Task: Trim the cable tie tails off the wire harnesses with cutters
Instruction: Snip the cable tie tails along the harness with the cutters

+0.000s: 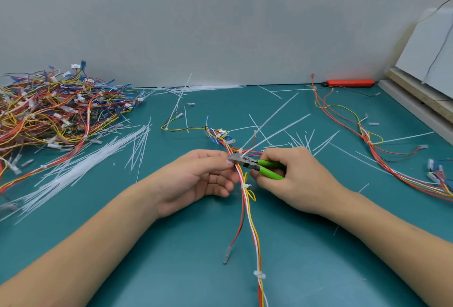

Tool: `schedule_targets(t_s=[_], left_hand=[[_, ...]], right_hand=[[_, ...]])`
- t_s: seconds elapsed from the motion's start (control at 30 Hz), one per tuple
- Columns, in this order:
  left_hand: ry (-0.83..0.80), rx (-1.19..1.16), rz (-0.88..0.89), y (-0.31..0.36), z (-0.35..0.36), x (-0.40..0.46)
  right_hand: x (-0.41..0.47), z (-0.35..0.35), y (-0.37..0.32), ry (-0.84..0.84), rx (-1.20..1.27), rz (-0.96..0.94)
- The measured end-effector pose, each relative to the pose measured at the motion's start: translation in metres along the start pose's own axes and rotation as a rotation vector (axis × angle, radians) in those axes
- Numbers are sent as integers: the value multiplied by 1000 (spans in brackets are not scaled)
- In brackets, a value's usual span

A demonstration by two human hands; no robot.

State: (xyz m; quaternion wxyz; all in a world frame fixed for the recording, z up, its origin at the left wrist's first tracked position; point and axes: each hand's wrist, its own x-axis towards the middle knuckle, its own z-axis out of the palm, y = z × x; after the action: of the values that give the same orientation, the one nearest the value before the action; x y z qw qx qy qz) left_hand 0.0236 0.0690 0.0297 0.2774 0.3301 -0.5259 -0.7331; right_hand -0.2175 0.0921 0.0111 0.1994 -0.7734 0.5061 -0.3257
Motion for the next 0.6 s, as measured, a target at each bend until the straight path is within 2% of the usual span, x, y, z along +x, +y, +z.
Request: schedule_targets(t_s=[0.6], left_hand=[[15,-4,-5,0,2,0]], right_hand=[[-1,1,-4,-8,-146,-36]])
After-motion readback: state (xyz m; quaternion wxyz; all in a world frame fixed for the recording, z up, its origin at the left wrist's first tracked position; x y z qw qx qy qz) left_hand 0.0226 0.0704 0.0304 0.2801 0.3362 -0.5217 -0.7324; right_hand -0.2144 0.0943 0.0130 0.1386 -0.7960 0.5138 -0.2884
